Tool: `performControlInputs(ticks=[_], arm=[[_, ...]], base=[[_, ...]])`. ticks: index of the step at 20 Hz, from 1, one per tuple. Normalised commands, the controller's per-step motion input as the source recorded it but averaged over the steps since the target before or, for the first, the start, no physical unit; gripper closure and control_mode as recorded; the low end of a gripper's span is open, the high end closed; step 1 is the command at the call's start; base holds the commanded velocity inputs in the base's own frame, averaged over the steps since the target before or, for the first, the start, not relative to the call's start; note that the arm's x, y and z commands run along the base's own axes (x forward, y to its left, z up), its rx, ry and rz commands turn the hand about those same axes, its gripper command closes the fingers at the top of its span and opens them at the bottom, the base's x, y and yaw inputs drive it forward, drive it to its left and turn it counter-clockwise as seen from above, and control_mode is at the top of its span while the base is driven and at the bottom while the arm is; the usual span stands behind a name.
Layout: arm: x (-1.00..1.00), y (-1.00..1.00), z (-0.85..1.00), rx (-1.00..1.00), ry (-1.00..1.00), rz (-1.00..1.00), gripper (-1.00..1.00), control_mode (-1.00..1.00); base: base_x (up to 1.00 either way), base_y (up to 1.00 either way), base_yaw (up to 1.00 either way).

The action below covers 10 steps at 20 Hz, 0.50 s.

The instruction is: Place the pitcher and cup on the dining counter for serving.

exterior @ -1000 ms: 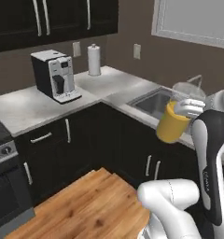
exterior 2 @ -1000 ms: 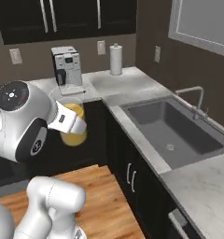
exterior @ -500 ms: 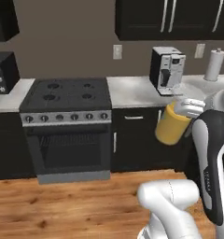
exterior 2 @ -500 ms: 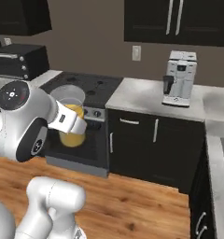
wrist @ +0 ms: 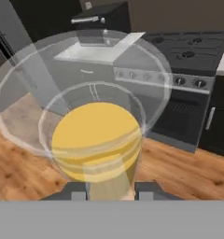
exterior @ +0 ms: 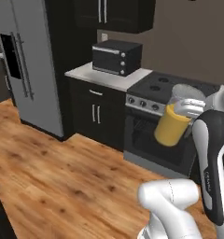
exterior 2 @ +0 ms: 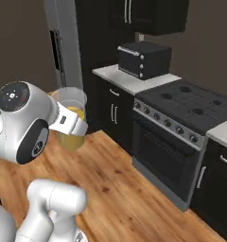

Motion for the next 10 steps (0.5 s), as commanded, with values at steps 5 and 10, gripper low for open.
performControlInputs(ticks=[5, 10], arm=[[0.00, 0.00, 0.00, 0.00, 0.00, 0.00, 1.00, 1.00], [0.00, 0.00, 0.00, 0.00, 0.00, 0.00, 1.00, 1.00]], base=[[0.00, 0.00, 1.00], [0.00, 0.00, 1.00]])
